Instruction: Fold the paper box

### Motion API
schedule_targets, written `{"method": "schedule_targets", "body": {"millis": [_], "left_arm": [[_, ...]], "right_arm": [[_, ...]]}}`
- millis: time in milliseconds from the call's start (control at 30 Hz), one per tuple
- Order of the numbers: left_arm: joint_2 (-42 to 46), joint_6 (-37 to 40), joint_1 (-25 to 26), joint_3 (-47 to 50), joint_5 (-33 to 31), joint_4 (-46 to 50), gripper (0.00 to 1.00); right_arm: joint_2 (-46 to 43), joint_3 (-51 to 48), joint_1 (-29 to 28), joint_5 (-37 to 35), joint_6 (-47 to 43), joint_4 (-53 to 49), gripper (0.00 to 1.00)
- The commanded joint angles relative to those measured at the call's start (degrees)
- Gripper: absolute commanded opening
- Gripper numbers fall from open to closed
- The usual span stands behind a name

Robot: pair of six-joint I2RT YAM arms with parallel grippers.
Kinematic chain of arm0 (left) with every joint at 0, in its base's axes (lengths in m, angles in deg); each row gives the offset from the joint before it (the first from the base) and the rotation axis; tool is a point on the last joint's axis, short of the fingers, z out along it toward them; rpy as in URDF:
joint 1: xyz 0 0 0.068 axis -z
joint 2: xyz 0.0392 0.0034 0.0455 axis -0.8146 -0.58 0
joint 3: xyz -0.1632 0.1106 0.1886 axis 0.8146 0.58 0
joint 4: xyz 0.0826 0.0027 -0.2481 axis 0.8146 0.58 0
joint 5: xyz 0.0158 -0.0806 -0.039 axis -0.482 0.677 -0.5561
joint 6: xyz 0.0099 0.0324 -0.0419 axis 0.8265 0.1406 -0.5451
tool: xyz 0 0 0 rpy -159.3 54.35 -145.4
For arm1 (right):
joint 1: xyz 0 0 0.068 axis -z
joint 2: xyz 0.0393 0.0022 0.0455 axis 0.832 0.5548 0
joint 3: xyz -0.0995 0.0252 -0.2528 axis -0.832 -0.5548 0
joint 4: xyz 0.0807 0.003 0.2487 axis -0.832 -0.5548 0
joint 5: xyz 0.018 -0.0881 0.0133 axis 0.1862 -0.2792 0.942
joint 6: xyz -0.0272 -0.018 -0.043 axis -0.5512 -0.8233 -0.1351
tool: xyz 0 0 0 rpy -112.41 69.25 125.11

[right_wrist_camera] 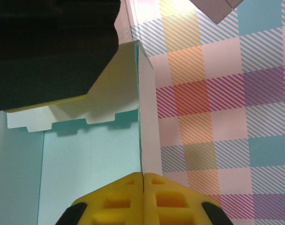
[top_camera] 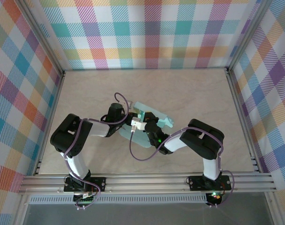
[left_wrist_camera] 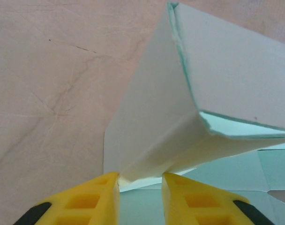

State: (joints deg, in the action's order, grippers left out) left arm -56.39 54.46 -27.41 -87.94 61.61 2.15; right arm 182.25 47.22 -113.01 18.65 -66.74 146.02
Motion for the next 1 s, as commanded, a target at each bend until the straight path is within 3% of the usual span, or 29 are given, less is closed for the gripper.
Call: {"method": "schedule_targets", "body": {"millis": [0,133,300,500,600,700,967], "left_arm": [[-0.47,-0.54,1.87,-1.19,1.79,-4.37,0.25],[0.45,0.25,1.87,-0.93,2.24,-3.67,0.14],[1.27,0.80,1.87,-0.79,3.06,-3.19,0.07],[1.63,3.68,1.49,-1.01,2.12,-0.96,0.27],[3.03,5.03,0.00,-0.22,5.28,0.08,0.34],[5.35,6.09,-1.10,2.04,7.56,-0.80,0.40],[14.56,10.16,-3.60,8.18,8.43,2.72,0.46]], "right_arm": [[-0.37,0.34,-1.05,3.84,2.41,-3.55,0.00],[-0.44,0.39,-1.06,3.73,2.89,-4.19,0.00],[-0.82,0.43,-1.01,3.76,3.56,-4.88,0.00],[-2.15,-0.03,-0.66,4.26,5.02,-6.32,0.00],[-4.76,0.05,0.22,6.05,8.70,-13.24,0.00],[-7.60,0.70,1.40,6.61,11.98,-19.56,0.00],[-7.28,-0.71,2.79,8.11,6.70,-15.34,0.00]]}}
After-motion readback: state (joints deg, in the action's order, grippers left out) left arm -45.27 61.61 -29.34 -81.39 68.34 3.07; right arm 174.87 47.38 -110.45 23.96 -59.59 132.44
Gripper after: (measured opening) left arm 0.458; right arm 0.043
